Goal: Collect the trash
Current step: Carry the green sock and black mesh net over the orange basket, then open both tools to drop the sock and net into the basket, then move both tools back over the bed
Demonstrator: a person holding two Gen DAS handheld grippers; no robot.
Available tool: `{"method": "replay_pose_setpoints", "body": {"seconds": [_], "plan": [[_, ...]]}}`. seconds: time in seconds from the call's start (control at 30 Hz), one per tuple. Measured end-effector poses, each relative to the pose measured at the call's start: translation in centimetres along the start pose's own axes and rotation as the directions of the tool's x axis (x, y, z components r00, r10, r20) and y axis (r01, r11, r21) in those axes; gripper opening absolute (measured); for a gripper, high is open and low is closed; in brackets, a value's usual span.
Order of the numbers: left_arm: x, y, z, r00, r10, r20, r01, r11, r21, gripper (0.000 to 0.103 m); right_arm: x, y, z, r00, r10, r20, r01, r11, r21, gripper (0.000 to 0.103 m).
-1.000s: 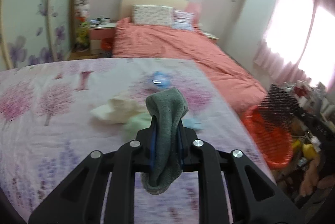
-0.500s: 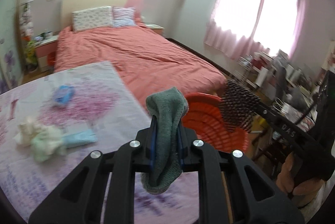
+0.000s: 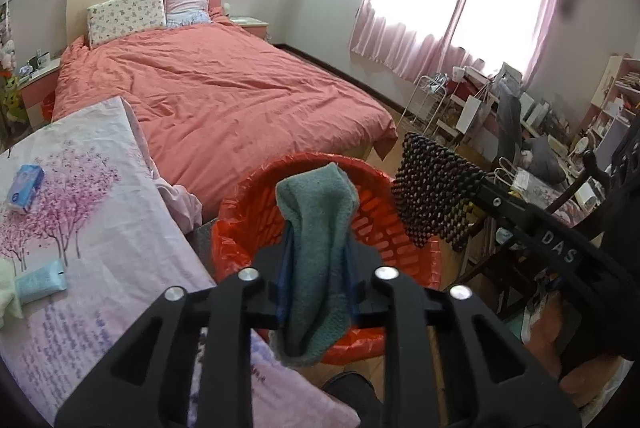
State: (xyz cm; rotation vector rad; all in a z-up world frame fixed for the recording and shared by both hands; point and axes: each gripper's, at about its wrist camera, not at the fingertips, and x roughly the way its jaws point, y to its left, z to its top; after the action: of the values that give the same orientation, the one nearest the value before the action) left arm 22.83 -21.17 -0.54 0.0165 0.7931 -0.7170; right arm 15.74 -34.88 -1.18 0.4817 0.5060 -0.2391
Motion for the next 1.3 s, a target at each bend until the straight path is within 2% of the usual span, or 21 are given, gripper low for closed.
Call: {"method": "replay_pose_setpoints", "body": {"seconds": [0.03,0.1,0.17,0.23,0.3,0.53,0.73,0.87,1.0,1.07,1.13,1.23,1.3], "plan": [[0.7,0.0,0.0,1.000,0.005,-0.011,-0.005,1.000,-0.002,0.037,0.3,-0.5,0.1,1.000,-0.004,-0.012,0.004,1.000,0.004,0.003],[1.7,0.4,0.0,0.999,0.015,-0.031,-0.016,1.000,-0.009,0.039,1.4,-1.2,0.3,0.999,-0.009,-0.052,0.010,1.000,0.014,0.005],[2.8,1.0,-0.2,0.998,0.027,-0.056,-0.028,0.999,-0.021,0.041,2.2,-1.7,0.0,0.996,-0.009,-0.090,0.011,1.000,0.024,0.010],[3.4,1.3,-0.3,0.997,0.027,-0.070,-0.029,0.999,-0.032,0.045,2.5,-1.9,-0.4,0.994,-0.017,-0.104,0.019,1.000,0.024,0.021],[3.6,1.7,-0.5,0.996,0.047,-0.073,-0.049,0.998,-0.029,0.046,2.5,-2.1,-0.8,0.994,-0.020,-0.109,0.023,0.999,0.027,0.024],[1.8,3.5,-0.5,0.993,0.112,-0.038,-0.113,0.994,-0.014,0.051,2.2,-1.7,-0.6,0.994,-0.033,-0.107,0.035,0.999,0.013,0.026],[-0.9,6.0,-1.6,0.981,0.195,-0.005,-0.195,0.981,0.003,0.054,2.0,0.8,-0.8,0.994,-0.026,-0.105,0.023,0.999,-0.032,0.026],[-3.1,8.8,-2.5,0.967,0.254,0.008,-0.254,0.967,-0.017,0.055,2.0,2.5,-1.2,0.994,-0.017,-0.109,0.010,0.998,-0.070,0.026],[-5.2,11.9,-3.4,0.946,0.322,0.024,-0.321,0.946,-0.049,0.060,2.0,4.7,-2.0,0.993,0.001,-0.119,-0.015,0.994,-0.112,0.026],[-6.6,14.1,-4.1,0.933,0.358,0.026,-0.355,0.931,-0.087,0.061,2.1,5.7,-2.4,0.992,0.006,-0.123,-0.022,0.991,-0.134,0.027],[-7.8,16.0,-4.8,0.920,0.390,0.027,-0.384,0.915,-0.124,0.066,2.1,6.8,-3.0,0.992,0.014,-0.125,-0.034,0.987,-0.159,0.035],[-10.0,18.9,-6.2,0.893,0.448,0.039,-0.435,0.884,-0.173,0.074,2.1,8.6,-4.2,0.993,0.017,-0.119,-0.042,0.977,-0.208,0.036],[-11.1,20.7,-7.1,0.871,0.489,0.042,-0.473,0.858,-0.200,0.077,2.2,9.8,-5.0,0.993,0.017,-0.115,-0.044,0.970,-0.239,0.036]]}}
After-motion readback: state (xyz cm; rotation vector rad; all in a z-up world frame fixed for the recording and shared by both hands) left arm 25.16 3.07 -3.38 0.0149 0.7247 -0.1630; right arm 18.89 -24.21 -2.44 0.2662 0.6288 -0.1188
